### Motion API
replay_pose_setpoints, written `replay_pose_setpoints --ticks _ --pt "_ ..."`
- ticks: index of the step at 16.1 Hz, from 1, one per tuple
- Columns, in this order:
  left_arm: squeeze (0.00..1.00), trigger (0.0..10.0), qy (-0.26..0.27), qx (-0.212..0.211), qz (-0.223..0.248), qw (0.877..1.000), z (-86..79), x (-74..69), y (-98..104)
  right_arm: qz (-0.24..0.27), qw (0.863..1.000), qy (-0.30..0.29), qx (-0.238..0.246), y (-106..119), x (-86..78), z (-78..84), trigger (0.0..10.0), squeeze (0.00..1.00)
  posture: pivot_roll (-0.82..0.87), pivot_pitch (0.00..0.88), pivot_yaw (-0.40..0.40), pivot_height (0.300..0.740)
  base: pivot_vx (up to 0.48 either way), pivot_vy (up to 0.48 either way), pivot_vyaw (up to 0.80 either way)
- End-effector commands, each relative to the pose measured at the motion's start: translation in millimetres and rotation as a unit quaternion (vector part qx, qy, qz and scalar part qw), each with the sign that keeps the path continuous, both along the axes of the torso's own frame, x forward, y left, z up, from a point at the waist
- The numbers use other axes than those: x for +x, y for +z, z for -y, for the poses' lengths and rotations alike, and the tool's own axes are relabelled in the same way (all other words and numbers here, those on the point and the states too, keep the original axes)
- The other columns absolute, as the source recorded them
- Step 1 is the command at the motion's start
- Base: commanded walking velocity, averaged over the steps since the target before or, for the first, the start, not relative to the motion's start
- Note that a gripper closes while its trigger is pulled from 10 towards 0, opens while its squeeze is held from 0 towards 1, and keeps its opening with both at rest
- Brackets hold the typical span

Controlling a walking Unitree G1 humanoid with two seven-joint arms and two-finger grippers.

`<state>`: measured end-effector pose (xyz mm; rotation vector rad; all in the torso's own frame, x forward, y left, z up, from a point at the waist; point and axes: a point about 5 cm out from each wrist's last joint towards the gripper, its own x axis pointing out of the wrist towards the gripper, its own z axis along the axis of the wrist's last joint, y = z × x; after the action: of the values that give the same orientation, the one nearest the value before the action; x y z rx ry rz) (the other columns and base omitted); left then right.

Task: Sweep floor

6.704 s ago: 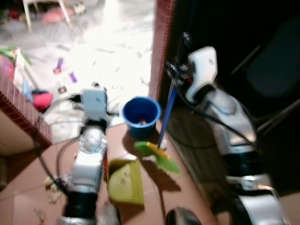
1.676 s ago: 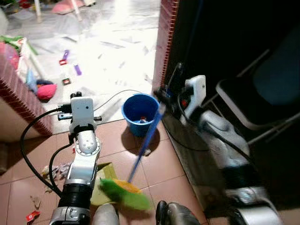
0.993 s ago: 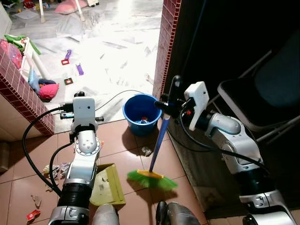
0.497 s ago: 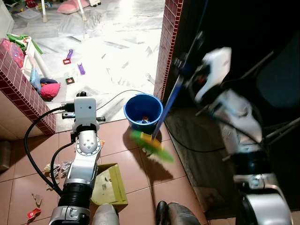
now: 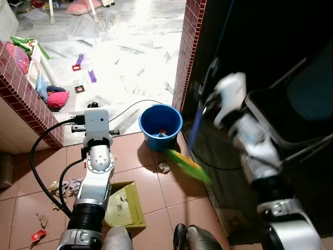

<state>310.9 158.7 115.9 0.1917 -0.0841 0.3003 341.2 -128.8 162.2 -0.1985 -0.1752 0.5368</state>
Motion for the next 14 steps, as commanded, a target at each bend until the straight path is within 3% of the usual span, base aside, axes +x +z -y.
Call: replay_pose_setpoints --ticks 1,4,6,8,11,14 --pt "0.0 10.0 -0.003 -0.003 0.02 1.0 3.0 0.7 4 0.028 1.0 0.006 -0.009 4 0.2 -6.5 10.0 0.0 -0.02 0.077 -0.004 0.74 0.0 0.0 0.0" --pt "0.0 10.0 0.003 -0.005 0.017 1.0 3.1 0.2 1 0.022 1.0 0.009 -0.008 -4 -0.5 -16.6 10.0 0.0 -0.01 0.078 -0.003 0.74 0.0 0.0 0.0" --pt "0.0 10.0 0.003 0.009 0.027 1.0 6.1 0.4 1 -0.007 0.999 0.014 0.039 -19 -4.4 -42.2 10.0 0.0 0.0 0.076 -0.007 0.74 0.0 0.0 0.0" --pt "0.0 10.0 0.013 0.014 0.031 0.999 6.1 0.3 1 -0.007 0.999 0.015 0.052 -23 -7.0 -51.8 10.0 0.0 0.0 0.076 -0.01 0.74 0.0 0.0 0.0" --pt "0.0 10.0 0.017 0.009 0.029 0.999 5.6 0.6 0 -0.024 0.996 0.024 0.082 -23 -8.9 -56.9 10.0 0.0 -0.01 0.078 -0.014 0.74 0.0 0.0 0.0" --pt "0.0 10.0 0.029 0.016 0.026 0.999 4.1 0.1 -1 -0.028 0.996 0.036 0.076 -23 -9.1 -54.4 10.0 0.0 -0.01 0.078 -0.015 0.74 0.0 0.0 0.0"
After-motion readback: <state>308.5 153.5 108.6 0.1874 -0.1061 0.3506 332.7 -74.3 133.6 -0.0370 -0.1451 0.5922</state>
